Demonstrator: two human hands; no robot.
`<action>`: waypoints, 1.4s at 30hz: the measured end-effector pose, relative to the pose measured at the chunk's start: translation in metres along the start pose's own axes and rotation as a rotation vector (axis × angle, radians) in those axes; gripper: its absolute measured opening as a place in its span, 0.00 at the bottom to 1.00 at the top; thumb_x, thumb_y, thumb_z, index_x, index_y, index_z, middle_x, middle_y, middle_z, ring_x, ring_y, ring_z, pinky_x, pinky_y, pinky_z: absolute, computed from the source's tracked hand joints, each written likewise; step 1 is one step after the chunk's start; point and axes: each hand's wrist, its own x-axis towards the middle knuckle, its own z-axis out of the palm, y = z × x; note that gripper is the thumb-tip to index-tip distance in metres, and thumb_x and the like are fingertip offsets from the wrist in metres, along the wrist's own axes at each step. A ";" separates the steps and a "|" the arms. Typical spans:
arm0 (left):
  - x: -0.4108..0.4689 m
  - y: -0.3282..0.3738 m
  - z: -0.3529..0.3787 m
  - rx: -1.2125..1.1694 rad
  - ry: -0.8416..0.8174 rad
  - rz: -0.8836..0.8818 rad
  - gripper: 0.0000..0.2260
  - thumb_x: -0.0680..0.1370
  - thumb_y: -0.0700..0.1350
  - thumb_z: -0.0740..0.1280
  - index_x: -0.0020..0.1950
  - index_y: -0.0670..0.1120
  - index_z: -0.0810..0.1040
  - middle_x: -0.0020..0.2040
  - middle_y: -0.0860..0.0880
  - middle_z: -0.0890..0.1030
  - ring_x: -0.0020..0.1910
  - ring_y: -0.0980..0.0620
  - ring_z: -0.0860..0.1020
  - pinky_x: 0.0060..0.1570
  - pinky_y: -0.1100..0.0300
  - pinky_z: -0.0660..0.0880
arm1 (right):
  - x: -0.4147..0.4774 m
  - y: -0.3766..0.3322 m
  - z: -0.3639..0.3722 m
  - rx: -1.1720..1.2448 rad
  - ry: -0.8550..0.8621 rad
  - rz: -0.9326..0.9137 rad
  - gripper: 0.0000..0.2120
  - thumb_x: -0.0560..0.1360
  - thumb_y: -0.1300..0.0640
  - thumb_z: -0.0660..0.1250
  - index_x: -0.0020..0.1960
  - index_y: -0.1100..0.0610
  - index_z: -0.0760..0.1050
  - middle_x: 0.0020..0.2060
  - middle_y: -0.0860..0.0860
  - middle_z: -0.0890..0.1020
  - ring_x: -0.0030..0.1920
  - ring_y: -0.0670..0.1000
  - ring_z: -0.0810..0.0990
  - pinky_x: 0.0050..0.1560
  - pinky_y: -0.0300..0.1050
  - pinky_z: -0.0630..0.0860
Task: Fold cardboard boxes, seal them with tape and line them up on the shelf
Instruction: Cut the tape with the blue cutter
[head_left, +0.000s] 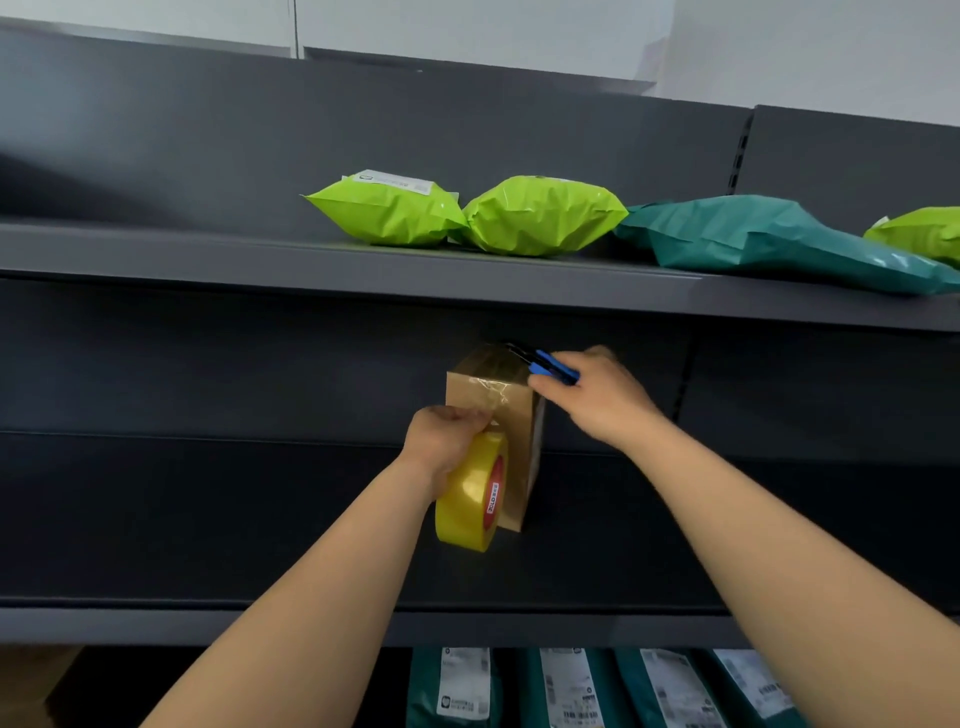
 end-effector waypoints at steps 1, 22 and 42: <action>0.001 -0.001 0.000 0.014 0.008 0.005 0.14 0.76 0.49 0.72 0.57 0.43 0.79 0.51 0.46 0.81 0.51 0.46 0.80 0.56 0.50 0.77 | 0.005 -0.008 0.006 0.013 -0.014 -0.003 0.20 0.76 0.40 0.63 0.64 0.48 0.75 0.60 0.52 0.71 0.55 0.53 0.76 0.55 0.48 0.74; -0.001 -0.021 -0.014 0.458 0.134 0.281 0.11 0.76 0.49 0.70 0.41 0.41 0.80 0.38 0.42 0.82 0.36 0.44 0.80 0.36 0.52 0.78 | 0.028 -0.013 0.032 0.122 -0.078 0.151 0.21 0.72 0.43 0.70 0.61 0.52 0.75 0.50 0.50 0.79 0.48 0.51 0.79 0.52 0.53 0.79; -0.005 -0.032 -0.063 0.039 0.333 0.249 0.08 0.75 0.44 0.73 0.42 0.41 0.77 0.40 0.46 0.81 0.42 0.51 0.80 0.50 0.53 0.78 | 0.025 -0.011 0.053 0.143 0.052 0.199 0.32 0.67 0.33 0.70 0.64 0.50 0.73 0.55 0.48 0.78 0.54 0.51 0.77 0.52 0.51 0.78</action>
